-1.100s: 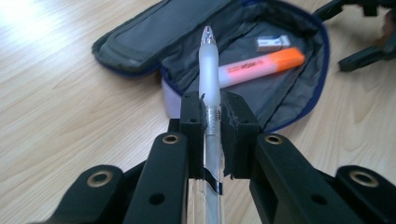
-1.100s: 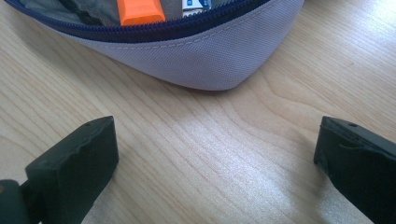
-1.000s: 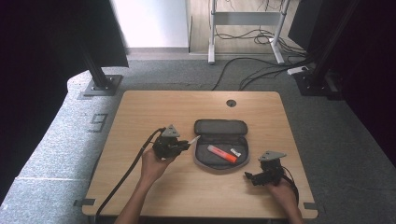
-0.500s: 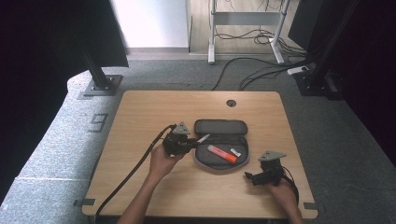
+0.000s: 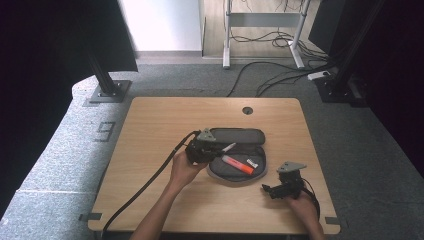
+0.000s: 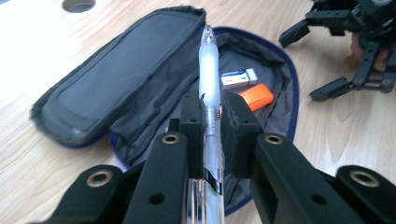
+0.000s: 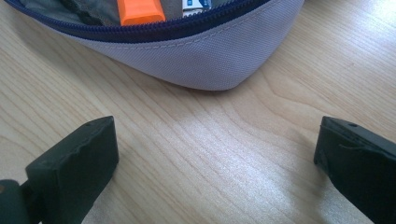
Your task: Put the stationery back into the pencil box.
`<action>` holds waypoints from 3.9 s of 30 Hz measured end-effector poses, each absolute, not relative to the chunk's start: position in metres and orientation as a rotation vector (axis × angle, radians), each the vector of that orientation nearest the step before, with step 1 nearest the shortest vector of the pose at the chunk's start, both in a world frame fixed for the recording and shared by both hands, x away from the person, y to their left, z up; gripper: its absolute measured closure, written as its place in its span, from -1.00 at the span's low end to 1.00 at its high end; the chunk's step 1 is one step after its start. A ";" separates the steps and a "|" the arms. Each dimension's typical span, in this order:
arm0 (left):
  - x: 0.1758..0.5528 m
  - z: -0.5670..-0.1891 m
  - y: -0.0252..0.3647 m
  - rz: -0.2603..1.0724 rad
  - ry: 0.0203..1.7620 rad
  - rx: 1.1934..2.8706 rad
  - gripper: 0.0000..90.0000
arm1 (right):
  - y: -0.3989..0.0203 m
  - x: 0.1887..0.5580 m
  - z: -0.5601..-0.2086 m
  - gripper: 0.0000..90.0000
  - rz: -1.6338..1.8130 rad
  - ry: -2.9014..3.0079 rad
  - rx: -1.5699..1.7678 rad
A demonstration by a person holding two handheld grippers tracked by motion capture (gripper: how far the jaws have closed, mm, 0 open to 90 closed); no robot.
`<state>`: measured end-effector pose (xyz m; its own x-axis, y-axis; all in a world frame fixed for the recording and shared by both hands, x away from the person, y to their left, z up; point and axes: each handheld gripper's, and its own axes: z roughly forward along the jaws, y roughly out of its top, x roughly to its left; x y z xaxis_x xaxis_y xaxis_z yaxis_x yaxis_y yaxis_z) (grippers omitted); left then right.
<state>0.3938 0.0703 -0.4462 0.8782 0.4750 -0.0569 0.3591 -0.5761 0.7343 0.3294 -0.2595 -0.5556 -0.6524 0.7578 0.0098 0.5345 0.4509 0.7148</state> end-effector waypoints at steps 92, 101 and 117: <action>0.396 -0.445 0.087 0.193 0.654 2.187 -0.76 | -0.259 0.330 -0.555 -1.00 1.015 2.394 1.103; 0.391 -0.443 0.106 0.231 0.676 2.174 -0.78 | -0.259 0.330 -0.555 -1.00 1.015 2.394 1.105; 0.377 -0.450 0.137 0.306 0.707 2.164 -0.86 | -0.259 0.330 -0.555 -1.00 1.014 2.396 1.103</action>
<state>0.3766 0.1367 -0.4496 0.8127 0.5823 -0.0211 0.3829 -0.5063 0.7727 0.3296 -0.2594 -0.5554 -0.6532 0.7571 0.0097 0.5340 0.4515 0.7148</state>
